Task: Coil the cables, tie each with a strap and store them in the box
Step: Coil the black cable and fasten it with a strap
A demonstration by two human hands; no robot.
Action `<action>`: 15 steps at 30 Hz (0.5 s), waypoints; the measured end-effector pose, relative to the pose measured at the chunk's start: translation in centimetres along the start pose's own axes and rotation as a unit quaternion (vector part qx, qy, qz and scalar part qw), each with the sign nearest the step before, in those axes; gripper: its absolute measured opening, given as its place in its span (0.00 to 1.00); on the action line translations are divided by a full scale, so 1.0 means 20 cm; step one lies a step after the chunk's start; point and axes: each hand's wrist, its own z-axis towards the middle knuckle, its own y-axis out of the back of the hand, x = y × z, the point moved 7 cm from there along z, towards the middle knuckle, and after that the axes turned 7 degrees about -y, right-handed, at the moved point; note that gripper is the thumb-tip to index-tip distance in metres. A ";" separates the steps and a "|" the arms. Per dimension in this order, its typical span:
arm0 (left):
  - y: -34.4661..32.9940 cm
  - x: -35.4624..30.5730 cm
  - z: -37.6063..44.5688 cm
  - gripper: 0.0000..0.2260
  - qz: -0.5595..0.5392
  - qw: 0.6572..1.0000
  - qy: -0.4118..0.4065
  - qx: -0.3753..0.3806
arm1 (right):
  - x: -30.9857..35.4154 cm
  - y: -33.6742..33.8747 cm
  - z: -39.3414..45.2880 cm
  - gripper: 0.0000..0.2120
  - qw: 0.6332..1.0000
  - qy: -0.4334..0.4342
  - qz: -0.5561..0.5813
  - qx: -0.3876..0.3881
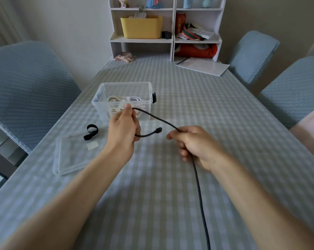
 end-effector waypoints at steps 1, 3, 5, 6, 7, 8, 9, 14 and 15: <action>0.01 0.00 0.00 0.17 0.002 1.000 -0.006 -0.014 | -0.01 -0.03 -0.01 0.09 0.999 -0.011 -0.013 0.028; 0.01 0.02 0.00 0.18 -0.003 0.999 -0.011 -0.030 | 0.00 -0.07 -0.03 0.09 0.998 -0.006 -0.024 0.057; 0.00 0.04 -0.02 0.17 -0.024 0.999 -0.002 -0.032 | 0.02 -0.11 -0.04 0.12 0.998 0.013 -0.030 0.061; -0.01 0.05 -0.02 0.17 -0.034 0.999 0.005 -0.025 | 0.02 -0.13 -0.03 0.13 0.997 0.018 -0.034 0.060; -0.03 0.06 -0.03 0.17 -0.040 0.999 0.011 -0.012 | 0.02 -0.14 -0.03 0.15 0.997 0.023 -0.041 0.059; -0.05 0.07 -0.04 0.16 -0.038 0.999 0.018 0.006 | 0.02 -0.15 -0.03 0.16 0.997 0.029 -0.051 0.054; -0.07 0.08 -0.05 0.16 -0.028 0.999 0.023 0.025 | 0.02 -0.14 -0.03 0.17 0.996 0.042 -0.069 0.043; -0.10 0.05 -0.08 0.14 0.121 0.988 -0.020 0.093 | 0.07 -0.05 -0.02 0.12 0.975 0.116 -0.182 -0.047; -0.10 0.03 -0.08 0.14 0.147 0.984 -0.034 0.099 | 0.08 -0.05 -0.02 0.12 0.968 0.130 -0.207 -0.053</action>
